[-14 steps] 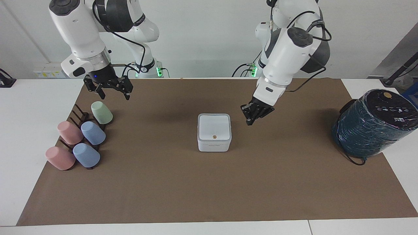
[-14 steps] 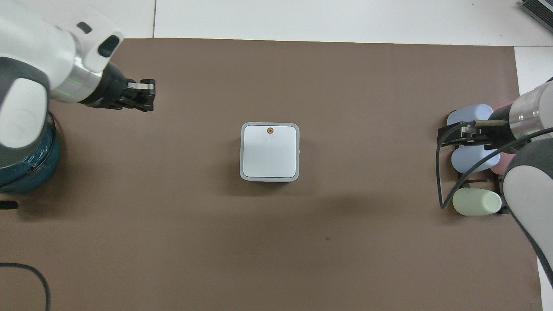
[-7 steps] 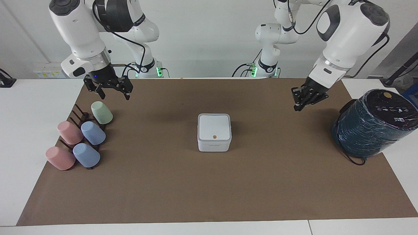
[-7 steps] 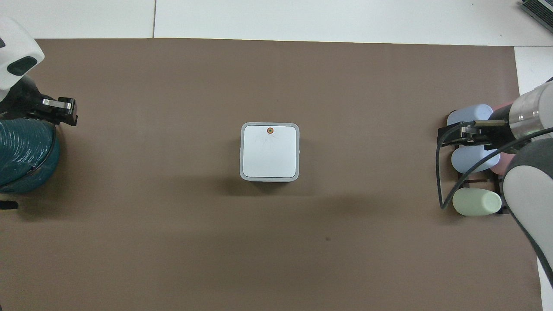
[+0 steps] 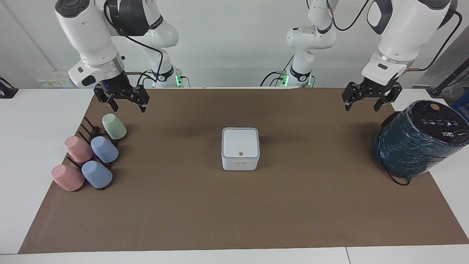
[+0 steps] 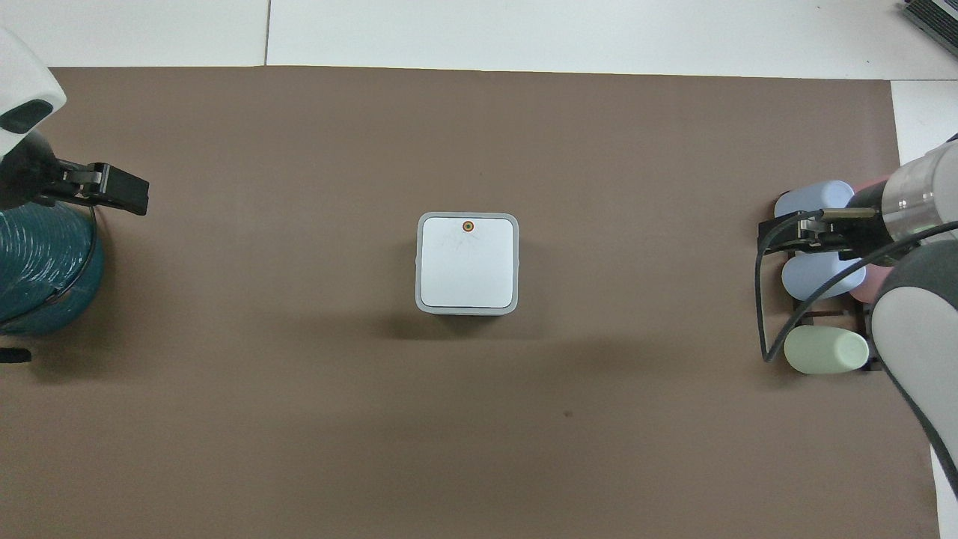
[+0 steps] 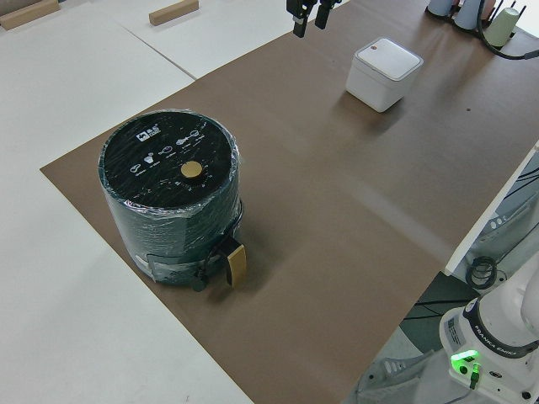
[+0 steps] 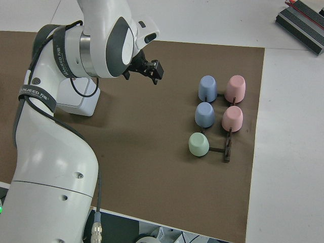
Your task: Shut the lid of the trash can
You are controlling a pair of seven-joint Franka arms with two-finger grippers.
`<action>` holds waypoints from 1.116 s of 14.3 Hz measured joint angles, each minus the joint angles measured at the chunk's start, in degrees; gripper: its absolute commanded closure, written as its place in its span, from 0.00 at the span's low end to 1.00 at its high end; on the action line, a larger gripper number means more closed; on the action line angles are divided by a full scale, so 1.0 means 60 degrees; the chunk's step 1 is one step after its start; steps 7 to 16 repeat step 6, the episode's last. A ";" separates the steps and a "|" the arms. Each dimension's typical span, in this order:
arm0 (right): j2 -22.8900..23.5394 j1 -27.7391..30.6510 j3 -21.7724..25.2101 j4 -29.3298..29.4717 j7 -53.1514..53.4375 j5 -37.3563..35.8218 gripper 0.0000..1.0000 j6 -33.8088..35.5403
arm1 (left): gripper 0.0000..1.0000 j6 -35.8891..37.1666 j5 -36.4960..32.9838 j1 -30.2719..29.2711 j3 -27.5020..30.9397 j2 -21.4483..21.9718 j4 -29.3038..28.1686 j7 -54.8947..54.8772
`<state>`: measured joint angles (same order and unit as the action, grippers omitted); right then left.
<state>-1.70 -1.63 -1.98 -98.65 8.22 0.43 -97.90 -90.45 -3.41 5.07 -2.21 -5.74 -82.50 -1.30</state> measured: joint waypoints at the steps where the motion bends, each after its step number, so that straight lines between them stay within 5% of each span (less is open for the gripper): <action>1: 0.0000 0.0000 0.0000 0.0000 0.0000 0.0000 0.00 0.0000 | 0.00 -0.0031 -0.0001 0.0000 0.0000 0.0000 -0.0001 -0.0002; 16: 0.0000 0.0000 0.0000 0.0000 0.0000 0.0000 0.00 0.0000 | 0.00 -0.0135 -0.0002 0.0006 -0.0007 0.0000 -0.0003 -0.0119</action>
